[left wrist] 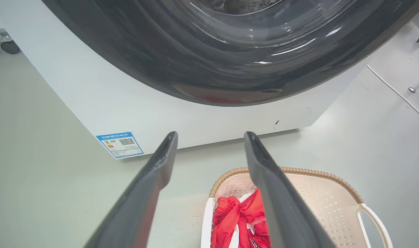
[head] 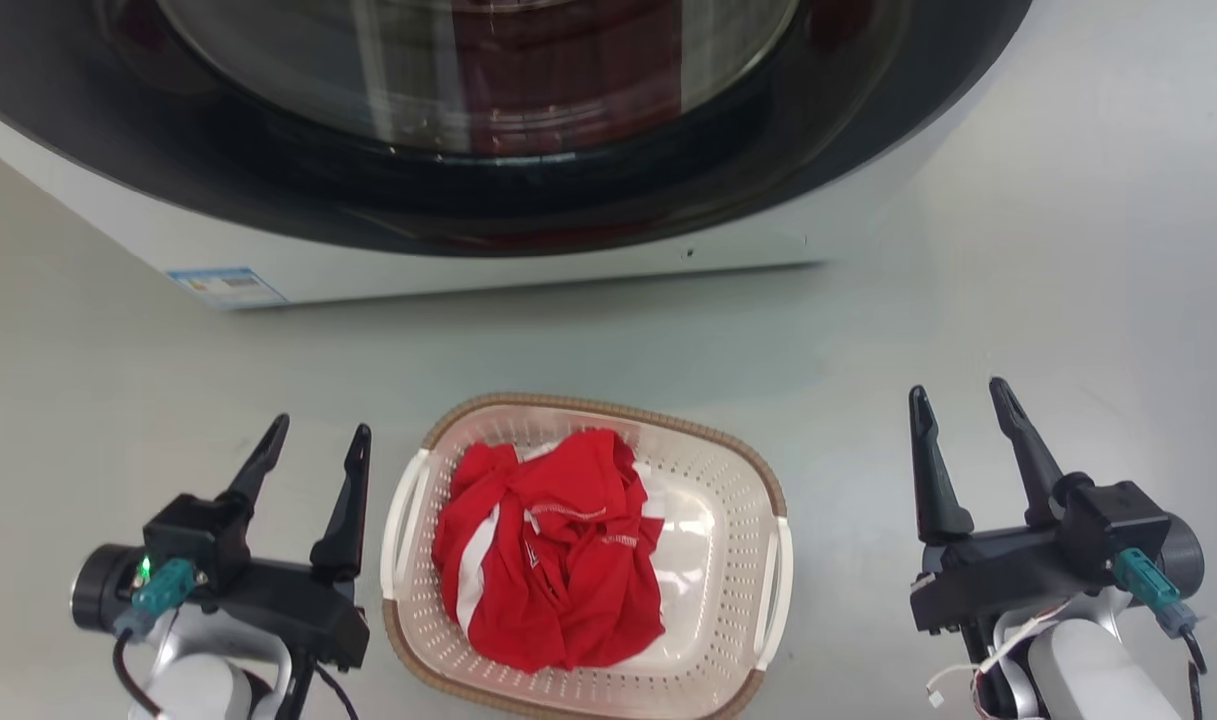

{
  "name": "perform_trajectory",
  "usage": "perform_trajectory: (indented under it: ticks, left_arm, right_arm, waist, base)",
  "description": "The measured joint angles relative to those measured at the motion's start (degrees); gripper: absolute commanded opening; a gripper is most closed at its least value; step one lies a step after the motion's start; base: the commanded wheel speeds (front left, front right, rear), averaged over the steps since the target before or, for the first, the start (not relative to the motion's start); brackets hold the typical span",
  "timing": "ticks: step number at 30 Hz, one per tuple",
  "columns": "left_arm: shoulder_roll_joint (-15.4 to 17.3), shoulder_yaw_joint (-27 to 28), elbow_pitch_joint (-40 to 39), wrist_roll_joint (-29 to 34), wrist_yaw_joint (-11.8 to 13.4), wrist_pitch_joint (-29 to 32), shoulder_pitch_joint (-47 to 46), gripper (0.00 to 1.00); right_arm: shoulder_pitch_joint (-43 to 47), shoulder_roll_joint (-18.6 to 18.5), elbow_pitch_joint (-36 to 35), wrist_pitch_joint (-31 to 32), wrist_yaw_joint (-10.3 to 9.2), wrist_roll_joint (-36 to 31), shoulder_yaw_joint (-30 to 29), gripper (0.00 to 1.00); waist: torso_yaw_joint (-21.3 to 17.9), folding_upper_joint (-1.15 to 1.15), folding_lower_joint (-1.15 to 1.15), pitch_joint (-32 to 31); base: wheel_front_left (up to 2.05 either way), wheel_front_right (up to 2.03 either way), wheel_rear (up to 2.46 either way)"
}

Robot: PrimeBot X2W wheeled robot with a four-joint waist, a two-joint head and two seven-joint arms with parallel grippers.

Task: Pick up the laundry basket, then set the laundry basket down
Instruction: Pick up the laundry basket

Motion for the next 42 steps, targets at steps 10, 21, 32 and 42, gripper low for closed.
perform_trajectory:
  ticks: [10, 21, 32, 42]
  left_arm:
    - [1.1, -1.1, 5.3, -0.1, -3.5, 1.9, -7.2, 1.0]
    - [3.4, -2.9, 11.2, 0.4, -6.6, 3.7, -14.9, 1.0]
    - [4.1, -5.5, 18.9, 0.5, -8.0, 4.6, -20.9, 1.0]
    - [4.3, -6.4, 26.4, -0.5, -8.0, 6.9, -25.4, 1.0]
  right_arm:
    - [-4.0, 1.2, -1.1, -0.2, -0.12, -0.6, 0.0, 1.0]
    - [-9.1, 3.0, -2.1, -0.4, -0.52, -1.2, 0.0, 1.0]
    - [-10.2, 3.8, -0.6, -0.4, -0.53, -1.2, -0.6, 1.0]
    - [-10.8, 4.3, 0.1, -0.4, -0.43, -1.2, -0.6, 1.0]
  waist:
    - [-1.1, 0.0, 0.0, 8.5]
    - [-3.1, 0.01, 0.0, 17.7]
    - [-5.8, 0.0, 0.0, 23.5]
    - [-6.9, 0.0, -0.01, 24.5]
  base:
    - [0.0, 0.0, 0.0]
    - [0.0, 0.0, 0.0]
    - [0.0, 0.0, 0.0]
    - [0.0, 0.0, 0.0]
